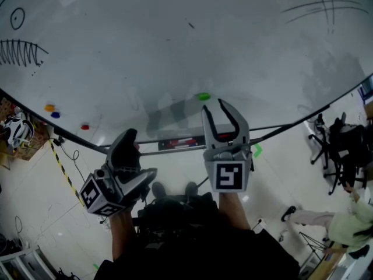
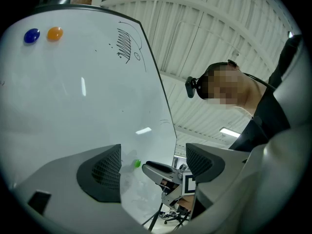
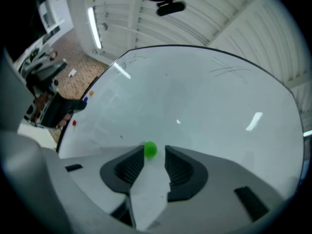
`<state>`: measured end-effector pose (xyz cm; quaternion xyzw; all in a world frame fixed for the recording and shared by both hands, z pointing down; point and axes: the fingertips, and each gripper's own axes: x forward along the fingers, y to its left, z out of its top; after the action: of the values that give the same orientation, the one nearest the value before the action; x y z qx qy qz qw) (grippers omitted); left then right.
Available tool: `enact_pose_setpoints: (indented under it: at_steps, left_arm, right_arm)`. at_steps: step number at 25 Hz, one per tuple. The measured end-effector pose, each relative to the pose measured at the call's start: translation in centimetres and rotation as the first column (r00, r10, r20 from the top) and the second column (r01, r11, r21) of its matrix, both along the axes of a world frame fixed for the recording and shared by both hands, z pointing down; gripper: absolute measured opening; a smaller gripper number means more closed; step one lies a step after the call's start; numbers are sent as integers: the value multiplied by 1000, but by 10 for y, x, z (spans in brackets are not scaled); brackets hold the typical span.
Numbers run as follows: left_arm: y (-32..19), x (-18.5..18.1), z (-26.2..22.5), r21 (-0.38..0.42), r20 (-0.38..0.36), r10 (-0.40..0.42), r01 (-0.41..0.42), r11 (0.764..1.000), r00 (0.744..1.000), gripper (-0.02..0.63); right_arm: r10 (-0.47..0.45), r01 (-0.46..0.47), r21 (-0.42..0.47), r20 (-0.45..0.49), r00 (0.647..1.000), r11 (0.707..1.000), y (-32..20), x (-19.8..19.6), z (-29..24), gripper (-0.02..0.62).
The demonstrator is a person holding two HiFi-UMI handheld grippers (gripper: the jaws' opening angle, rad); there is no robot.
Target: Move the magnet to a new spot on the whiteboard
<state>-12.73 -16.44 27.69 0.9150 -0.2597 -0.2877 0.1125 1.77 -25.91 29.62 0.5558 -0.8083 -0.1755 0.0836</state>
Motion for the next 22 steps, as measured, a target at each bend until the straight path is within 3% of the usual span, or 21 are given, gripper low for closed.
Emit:
enact_pose_setpoints:
  at_steps: [4,11,22]
  left_arm:
    - [-1,12,-1,-7,11,6,-6,1000,1000,414]
    - [4,40,1,-35,34,-5,6,999,999,414]
    - [37,79,6,-87,88,-108,115,990,990,414]
  right_arm:
    - [-131,137,-19,193,972,990,11,22,-8,161]
    - [-301,330,5,422,855,944,29,49,-9,160]
    - [-454,533,30,564,690,846,58,75,-1,138]
